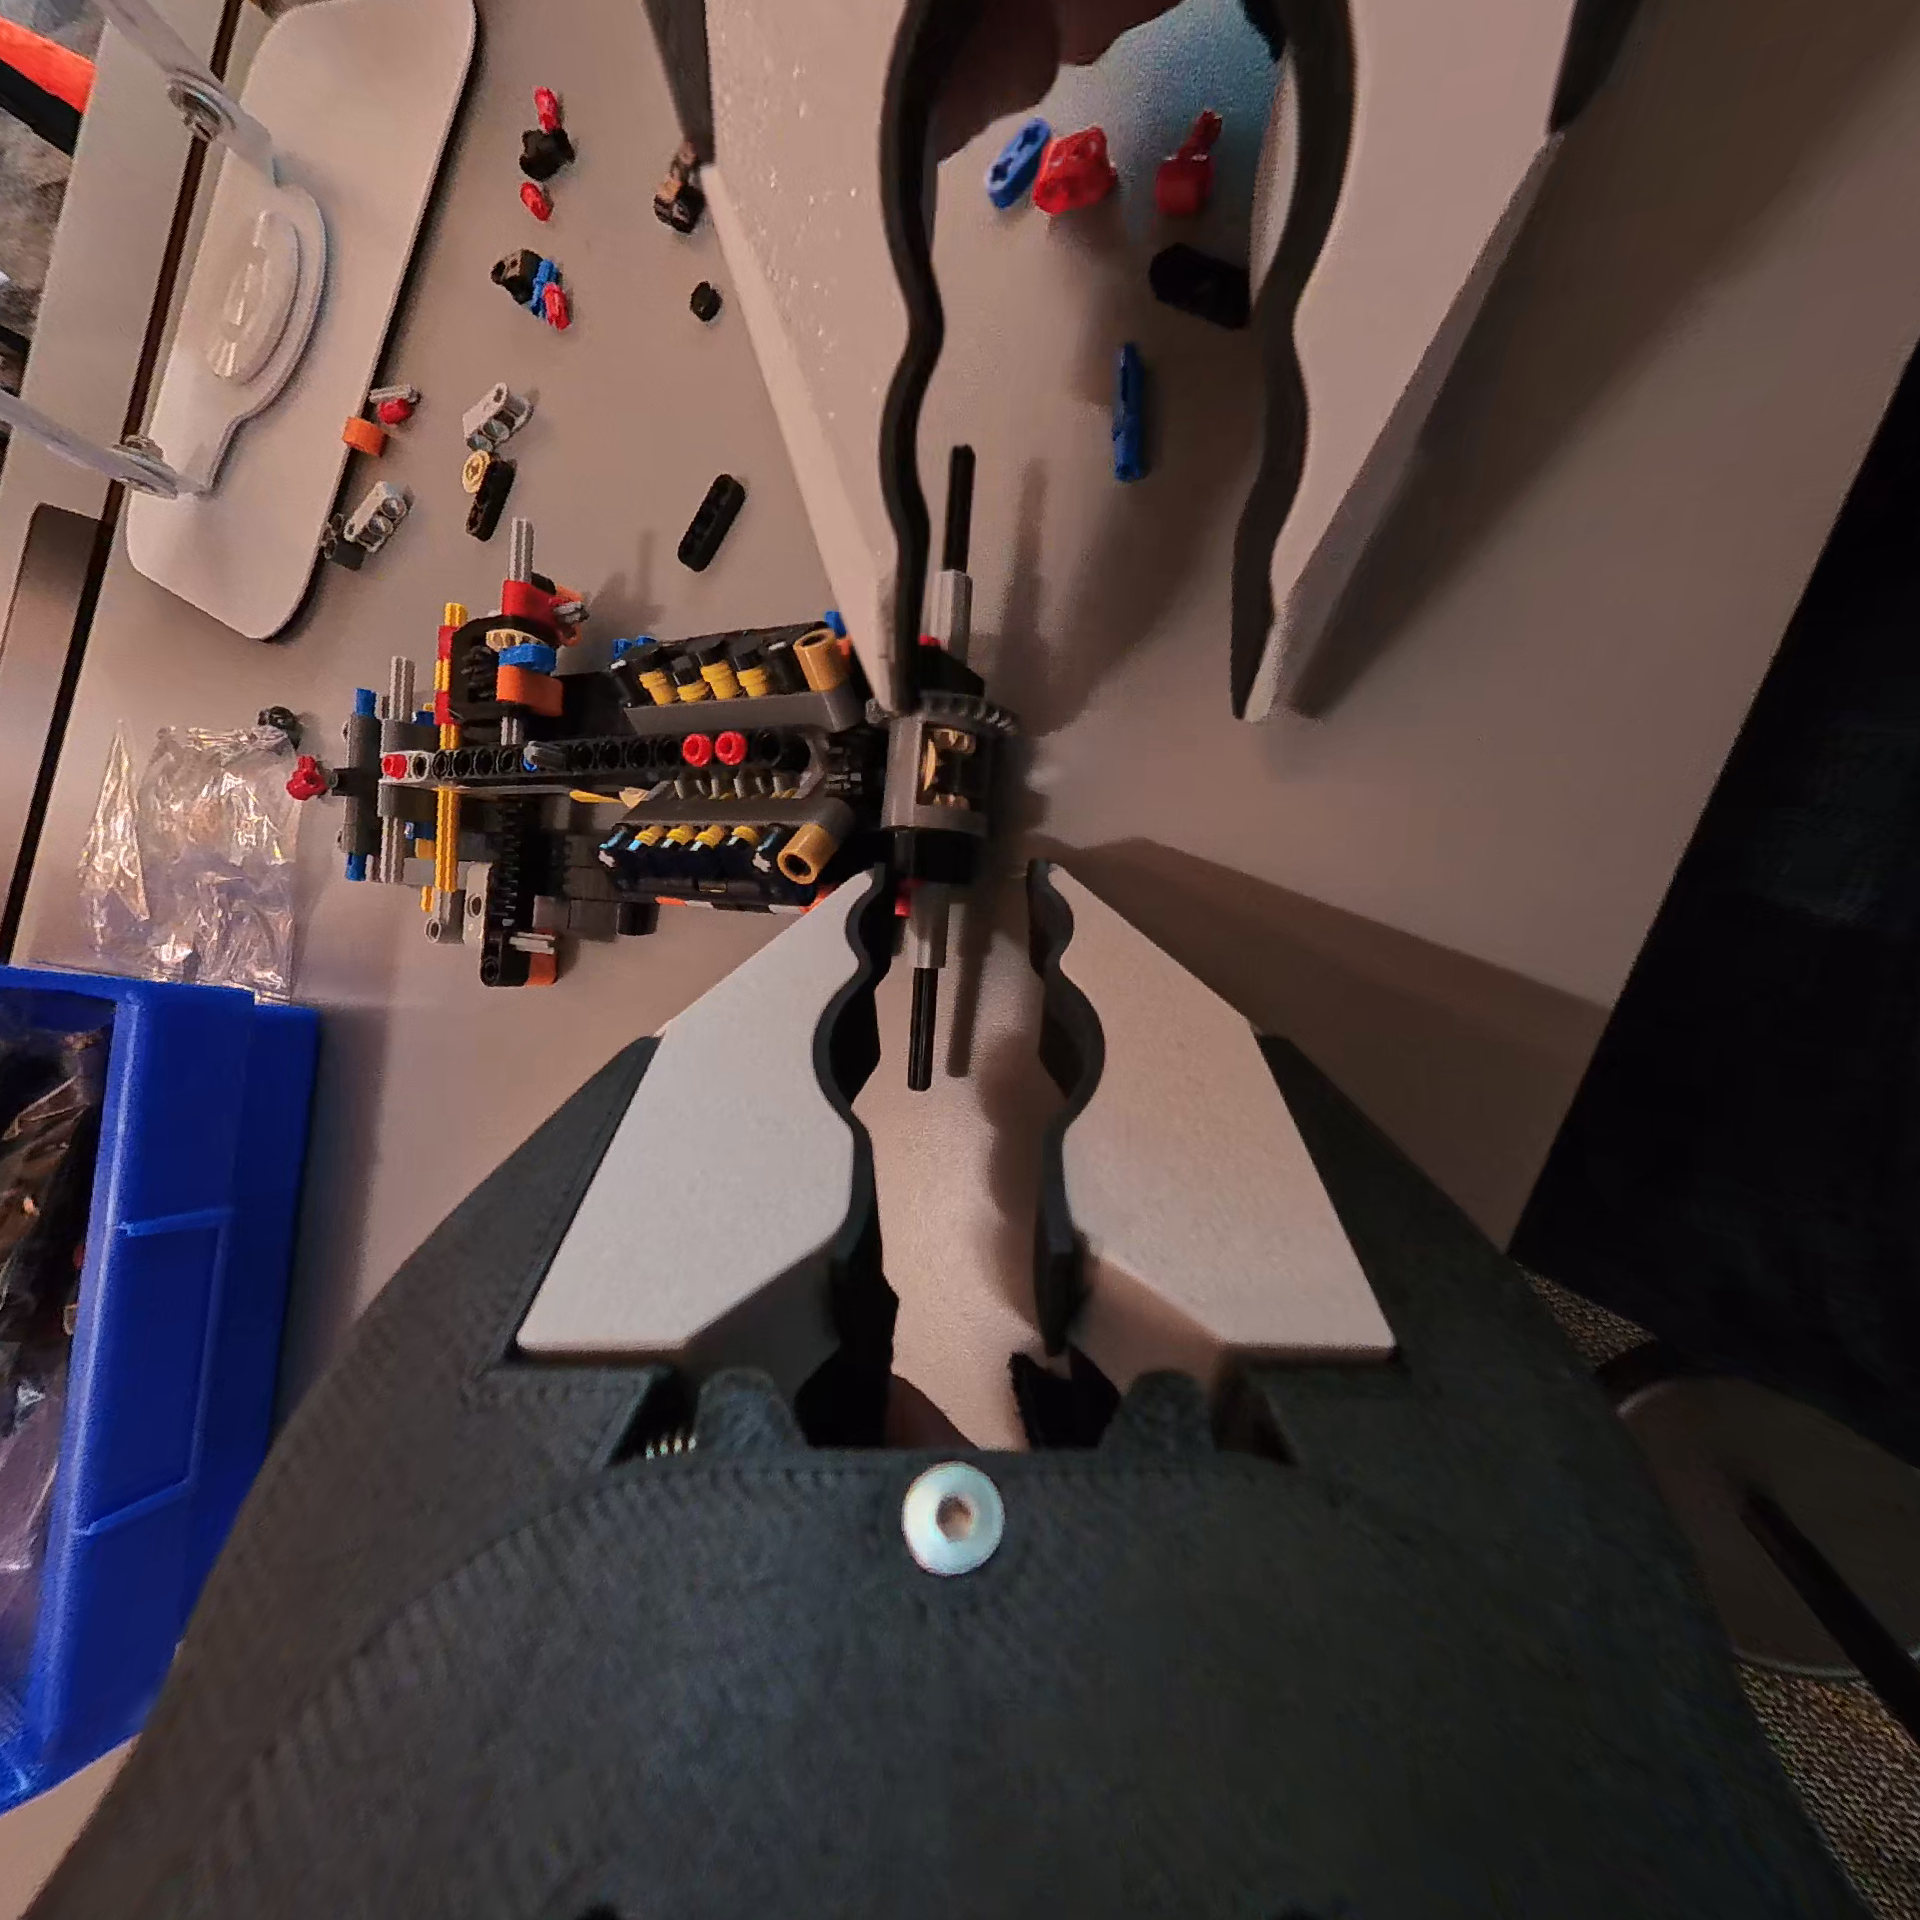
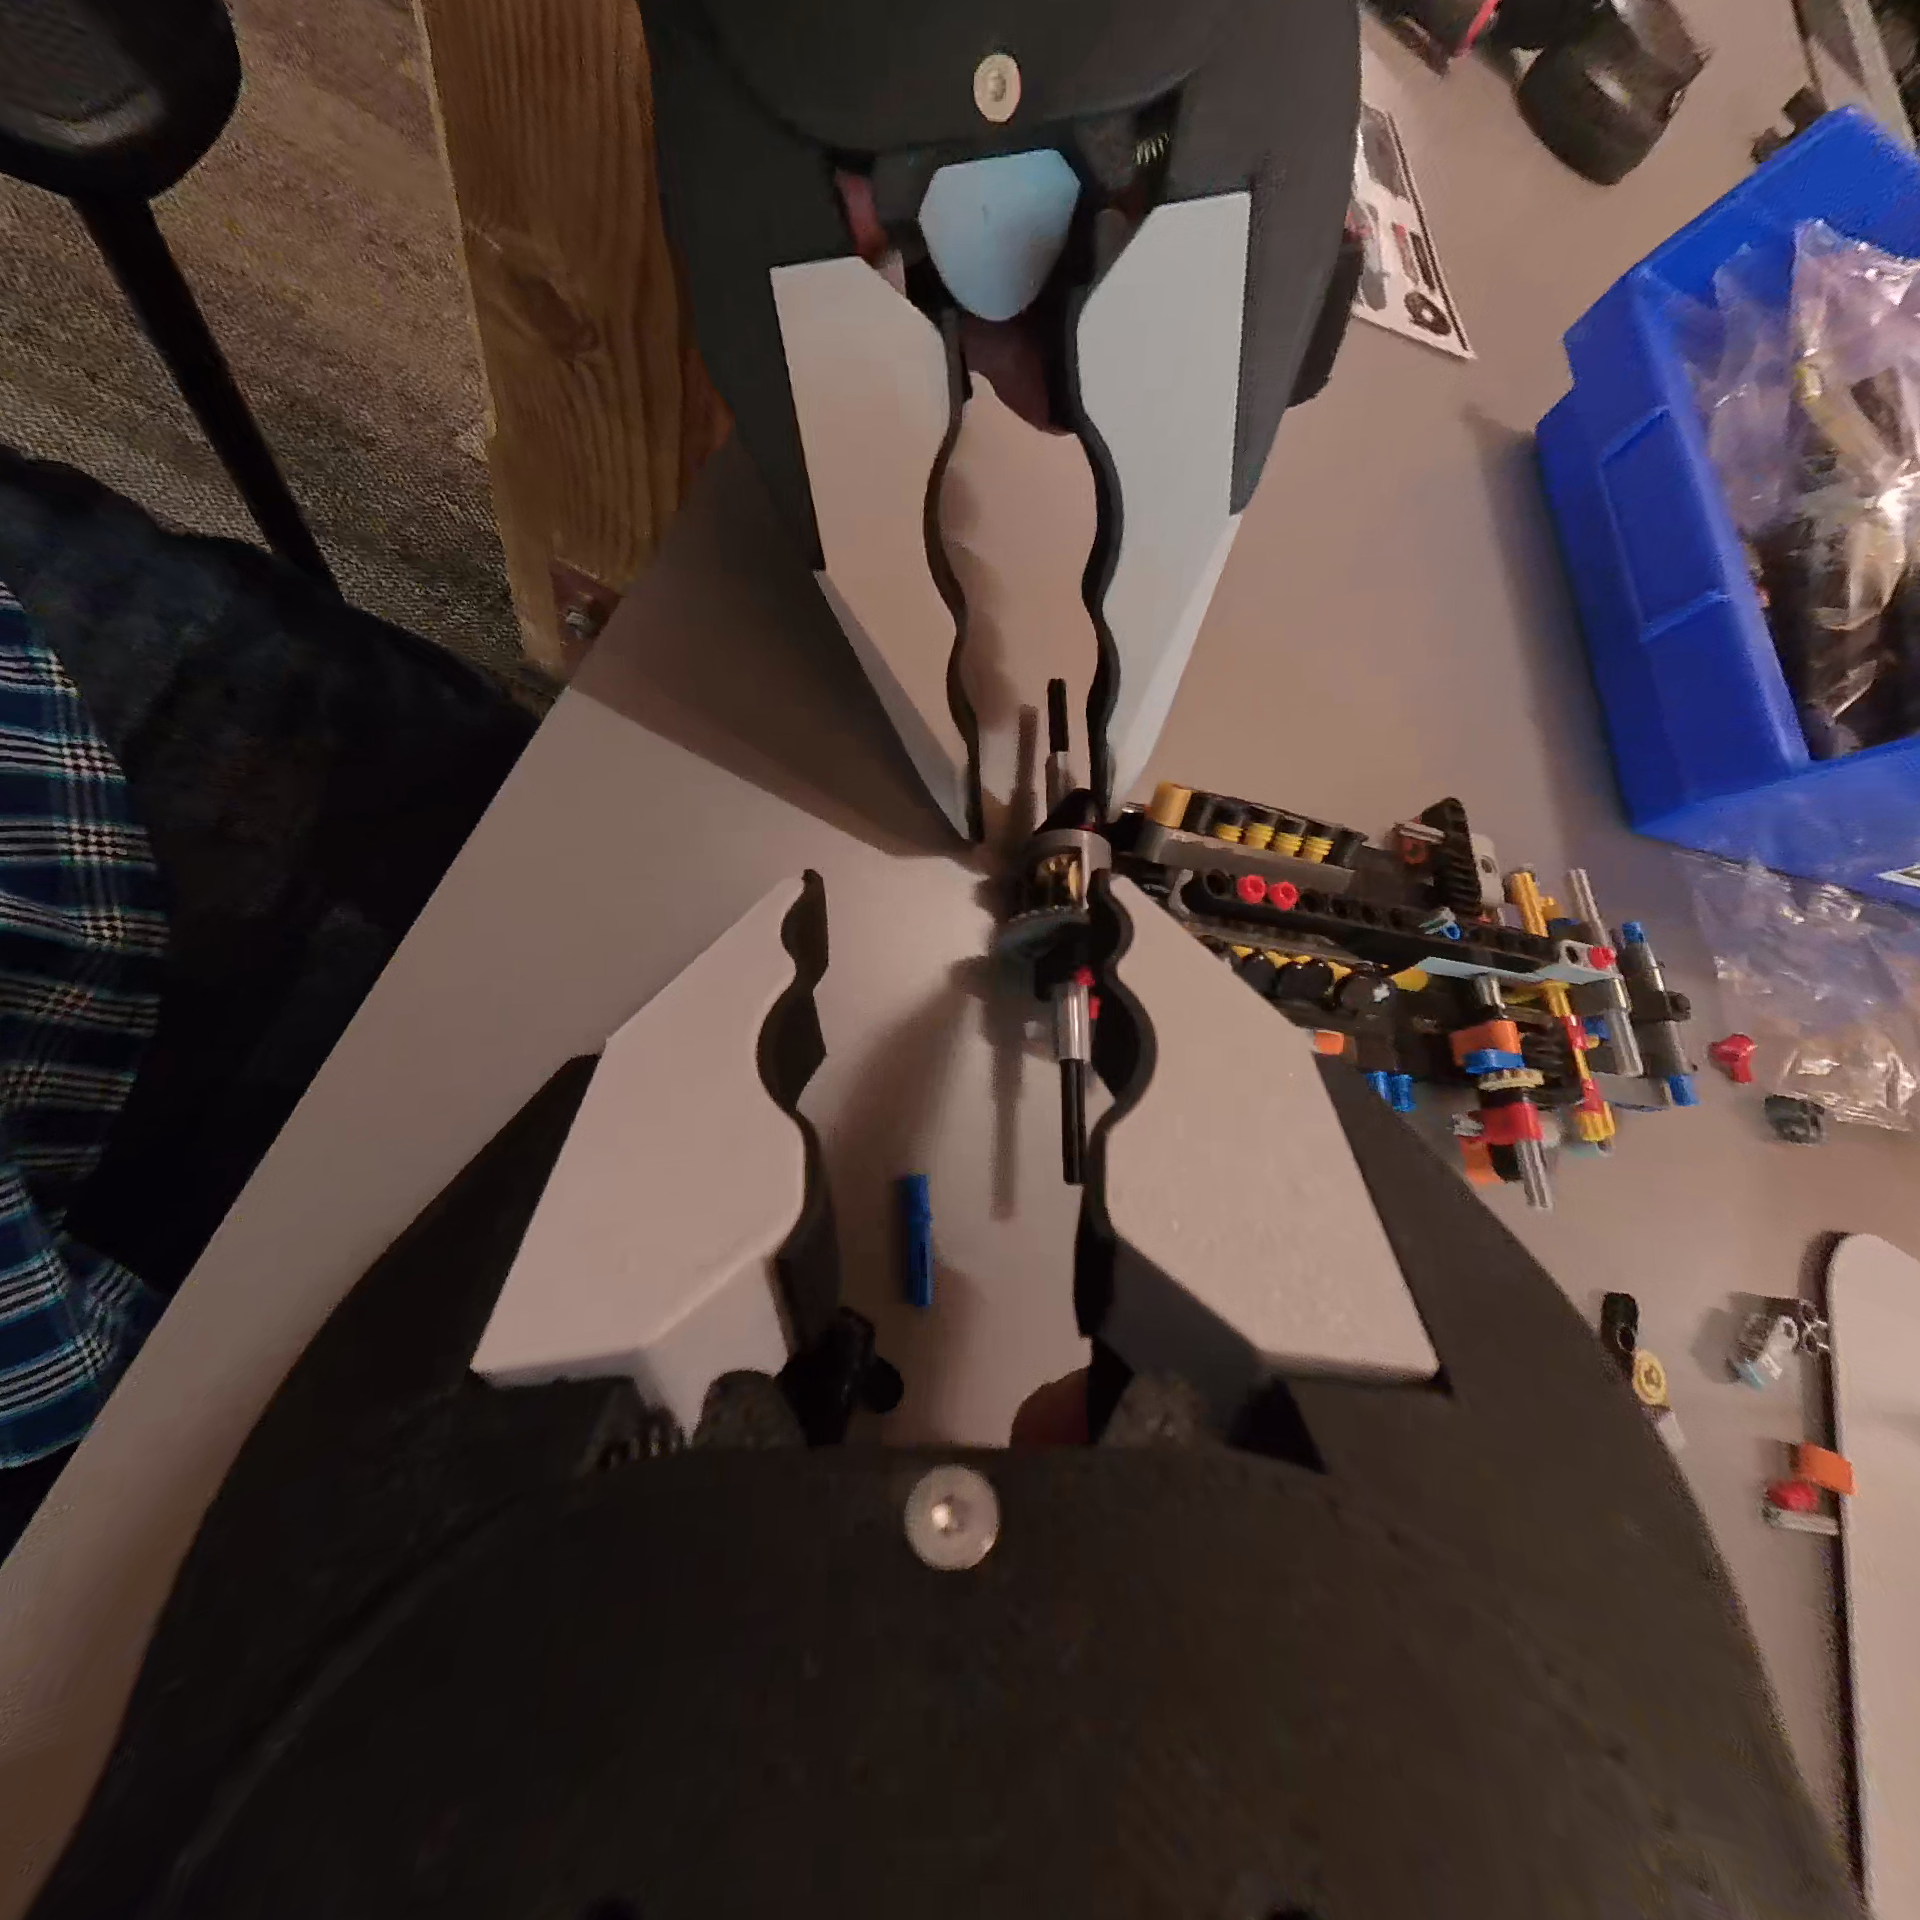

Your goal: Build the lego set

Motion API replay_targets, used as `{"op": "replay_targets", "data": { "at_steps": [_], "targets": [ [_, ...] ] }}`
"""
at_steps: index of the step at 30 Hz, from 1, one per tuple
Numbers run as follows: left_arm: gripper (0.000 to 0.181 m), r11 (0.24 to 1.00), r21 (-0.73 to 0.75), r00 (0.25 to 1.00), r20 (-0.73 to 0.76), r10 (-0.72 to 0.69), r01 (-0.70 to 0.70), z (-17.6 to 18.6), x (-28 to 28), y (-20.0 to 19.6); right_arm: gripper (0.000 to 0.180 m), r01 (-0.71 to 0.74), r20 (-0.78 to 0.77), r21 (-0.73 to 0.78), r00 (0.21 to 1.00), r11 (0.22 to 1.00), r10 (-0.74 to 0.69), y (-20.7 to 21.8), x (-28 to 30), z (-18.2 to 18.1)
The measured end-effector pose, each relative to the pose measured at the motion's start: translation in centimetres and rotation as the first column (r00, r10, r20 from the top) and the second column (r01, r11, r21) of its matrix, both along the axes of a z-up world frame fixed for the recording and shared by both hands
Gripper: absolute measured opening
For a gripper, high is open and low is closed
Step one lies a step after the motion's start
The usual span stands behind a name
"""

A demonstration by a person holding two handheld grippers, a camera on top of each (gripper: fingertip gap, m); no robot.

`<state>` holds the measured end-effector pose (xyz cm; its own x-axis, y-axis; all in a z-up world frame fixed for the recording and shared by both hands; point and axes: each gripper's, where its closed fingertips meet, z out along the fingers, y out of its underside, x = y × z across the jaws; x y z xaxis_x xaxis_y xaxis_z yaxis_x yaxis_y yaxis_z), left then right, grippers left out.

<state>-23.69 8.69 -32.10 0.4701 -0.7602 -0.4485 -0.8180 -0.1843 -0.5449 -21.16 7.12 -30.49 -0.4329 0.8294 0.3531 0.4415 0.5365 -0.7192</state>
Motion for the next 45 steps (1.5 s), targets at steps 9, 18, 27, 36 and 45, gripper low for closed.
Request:
{"op": "replay_targets", "data": {
  "at_steps": [9,18,27,36,45],
  "targets": [
    [0.024,1.000,-0.002,1.000,-0.003,-0.004,0.004,0.0,0.1,0.0,0.039,-0.038,0.047,-0.006,0.998,0.999,0.038,-0.9,0.4,-1.2],
    [0.024,1.000,-0.004,1.000,-0.004,-0.008,0.008,0.0,0.1,0.0,0.049,-0.014,0.015,-0.001,1.000,1.000,0.014,-0.1,0.0,-0.5],
    [0.024,1.000,-0.002,1.000,0.001,-0.008,0.008,0.0,0.2,0.0,0.045,-0.018,0.002,-0.022,1.000,1.000,0.018,-0.3,0.1,0.0],
    [0.024,1.000,-0.002,1.000,0.001,-0.009,0.009,0.0,0.2,0.0,0.040,-0.044,0.051,-0.024,0.998,0.999,0.045,-0.9,0.5,-1.3],
    [0.024,1.000,-0.004,1.000,-0.001,-0.009,0.009,0.0,0.2,0.0,0.045,-0.015,0.011,-0.020,1.000,1.000,0.015,0.2,0.0,-0.3]
  ]
}}
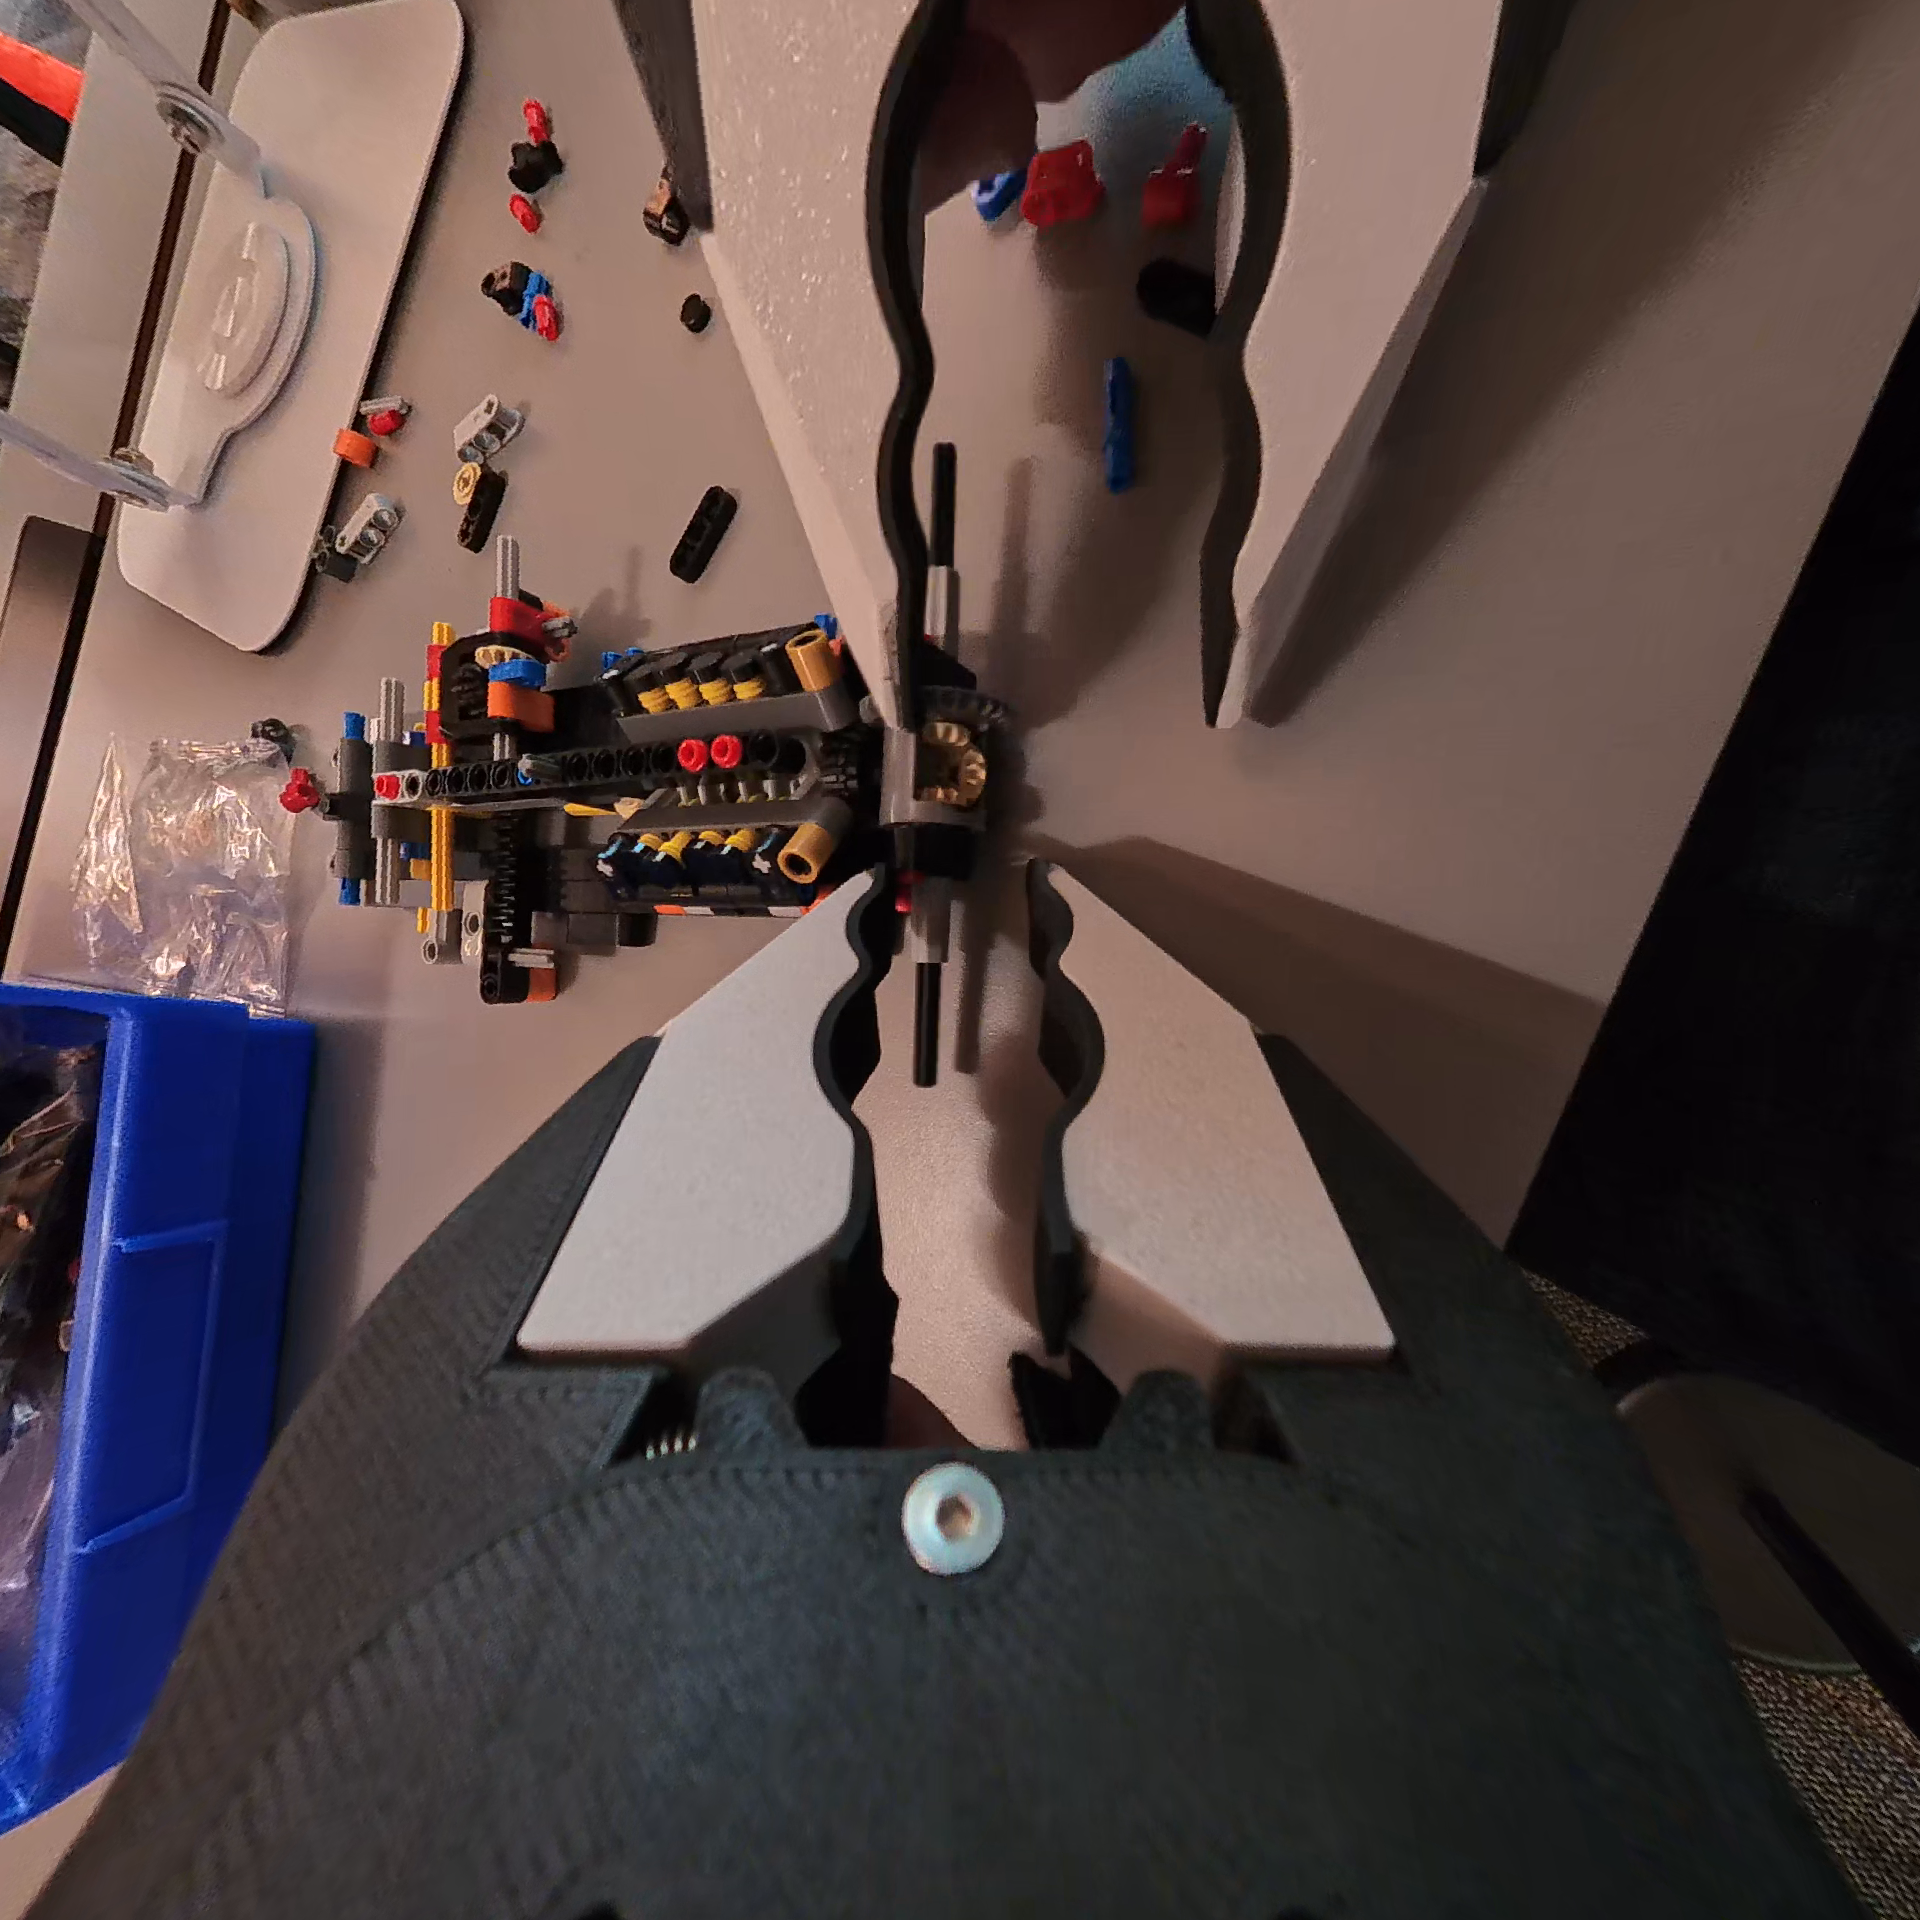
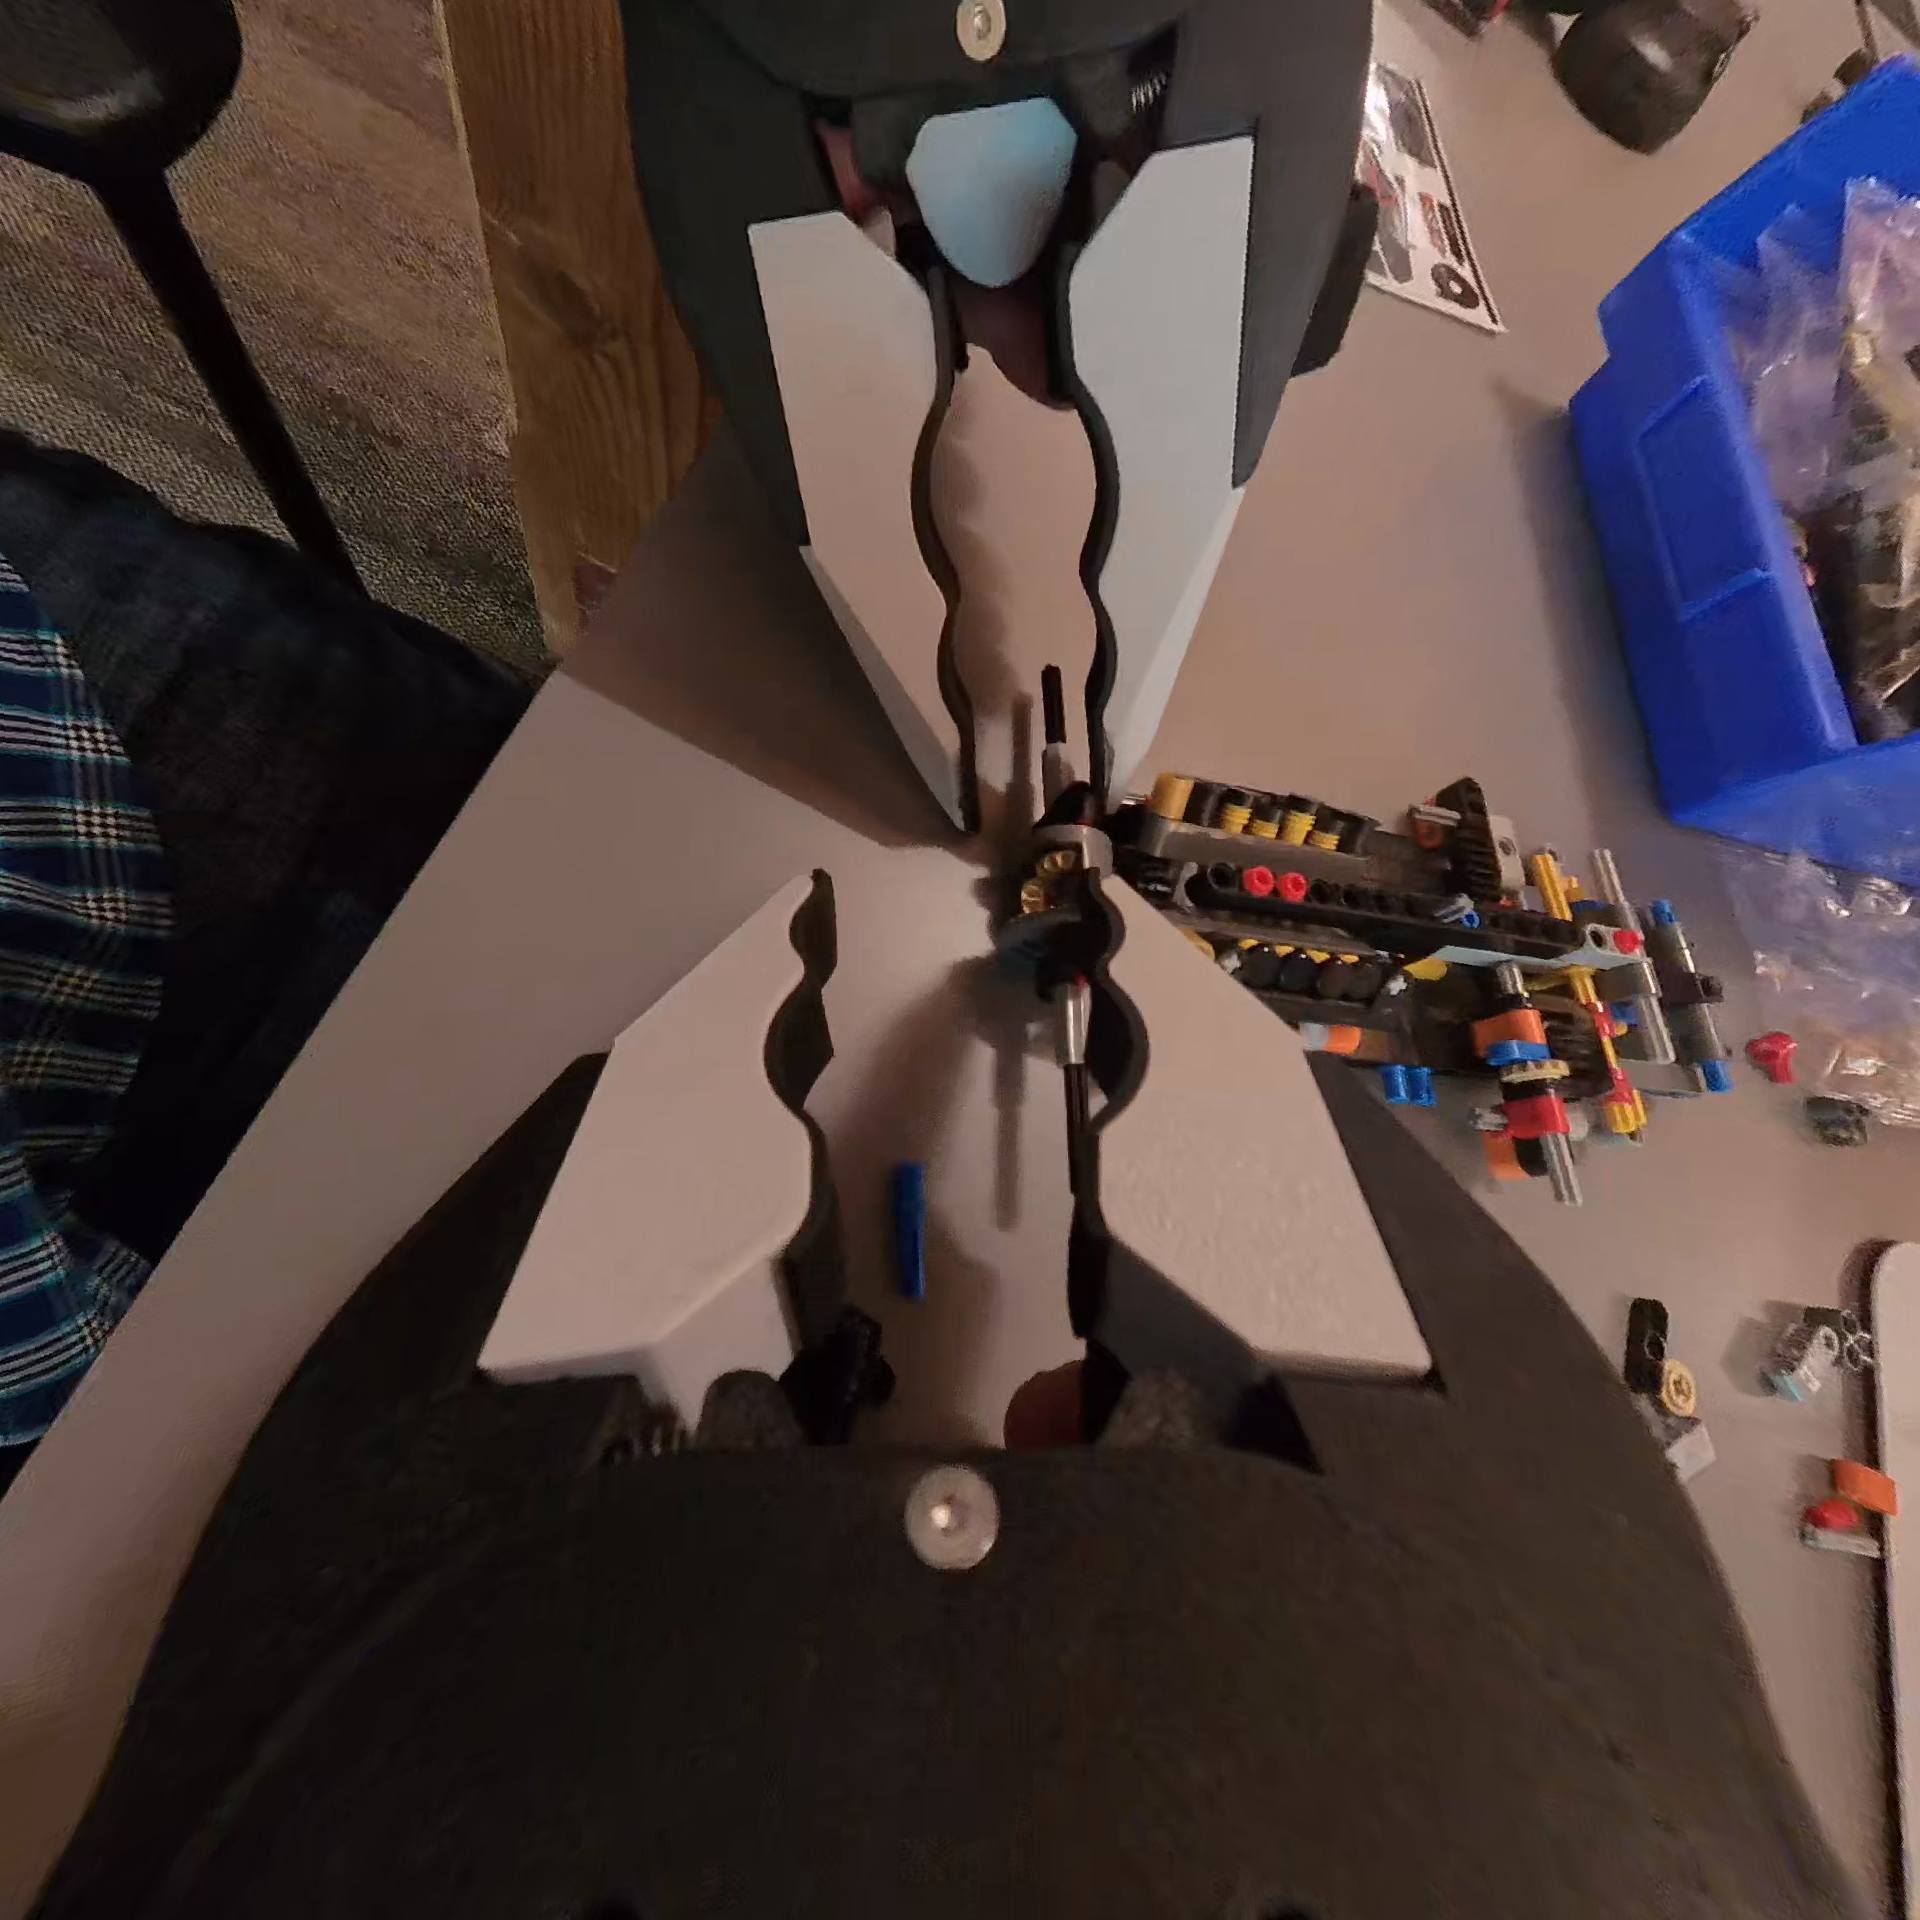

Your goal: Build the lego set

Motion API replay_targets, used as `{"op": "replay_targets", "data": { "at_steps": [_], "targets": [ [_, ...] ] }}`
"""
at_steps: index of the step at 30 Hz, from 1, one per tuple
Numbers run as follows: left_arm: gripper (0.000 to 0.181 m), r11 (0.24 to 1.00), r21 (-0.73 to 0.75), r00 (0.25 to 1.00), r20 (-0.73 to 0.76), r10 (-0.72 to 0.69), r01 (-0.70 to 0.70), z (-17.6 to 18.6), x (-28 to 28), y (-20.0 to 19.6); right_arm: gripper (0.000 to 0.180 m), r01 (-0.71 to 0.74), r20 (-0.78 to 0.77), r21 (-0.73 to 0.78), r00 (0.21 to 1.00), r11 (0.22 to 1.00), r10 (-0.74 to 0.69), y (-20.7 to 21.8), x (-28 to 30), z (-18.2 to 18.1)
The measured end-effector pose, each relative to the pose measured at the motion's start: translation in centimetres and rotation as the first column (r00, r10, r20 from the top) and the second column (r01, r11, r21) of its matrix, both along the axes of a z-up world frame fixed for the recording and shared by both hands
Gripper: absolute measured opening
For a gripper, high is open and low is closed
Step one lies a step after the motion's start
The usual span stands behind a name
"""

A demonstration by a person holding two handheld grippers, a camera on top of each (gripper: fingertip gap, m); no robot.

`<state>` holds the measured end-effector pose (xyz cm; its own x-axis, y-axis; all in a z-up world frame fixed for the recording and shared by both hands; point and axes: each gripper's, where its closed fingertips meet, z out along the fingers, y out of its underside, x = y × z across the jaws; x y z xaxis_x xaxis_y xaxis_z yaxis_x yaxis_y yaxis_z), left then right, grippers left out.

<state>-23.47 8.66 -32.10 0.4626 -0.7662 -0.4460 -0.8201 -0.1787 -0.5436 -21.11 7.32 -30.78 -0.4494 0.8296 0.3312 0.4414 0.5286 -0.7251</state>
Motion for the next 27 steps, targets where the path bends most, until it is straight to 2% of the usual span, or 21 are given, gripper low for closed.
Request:
{"op": "replay_targets", "data": {
  "at_steps": [7,11,14,19,23,27],
  "targets": [
    [0.024,1.000,0.000,1.000,0.004,0.000,0.000,0.0,0.0,0.0,0.039,-0.034,0.037,-0.004,0.999,0.999,0.034,-1.1,0.6,-0.9],
    [0.024,1.000,-0.001,1.000,0.006,0.000,0.000,0.0,0.0,0.0,0.045,-0.011,-0.007,-0.017,1.000,1.000,0.011,-0.6,0.2,0.3],
    [0.024,1.000,-0.004,1.000,0.003,-0.003,0.003,0.0,0.0,0.0,0.048,-0.008,0.000,-0.014,1.000,1.000,0.008,-0.3,0.1,-0.1],
    [0.024,1.000,-0.006,1.000,-0.002,-0.004,0.004,0.0,-0.1,0.0,0.036,-0.043,0.039,-0.001,0.998,0.999,0.043,-1.3,0.6,-1.2],
    [0.024,1.000,-0.009,1.000,-0.006,-0.007,0.007,0.0,-0.1,0.0,0.042,-0.016,-0.011,-0.012,1.000,1.000,0.016,-0.7,0.2,0.2],
    [0.024,1.000,-0.014,1.000,-0.010,-0.010,0.010,0.0,-0.1,0.0,0.046,-0.010,-0.002,-0.029,1.000,1.000,0.010,-0.3,0.2,0.0]
  ]
}}
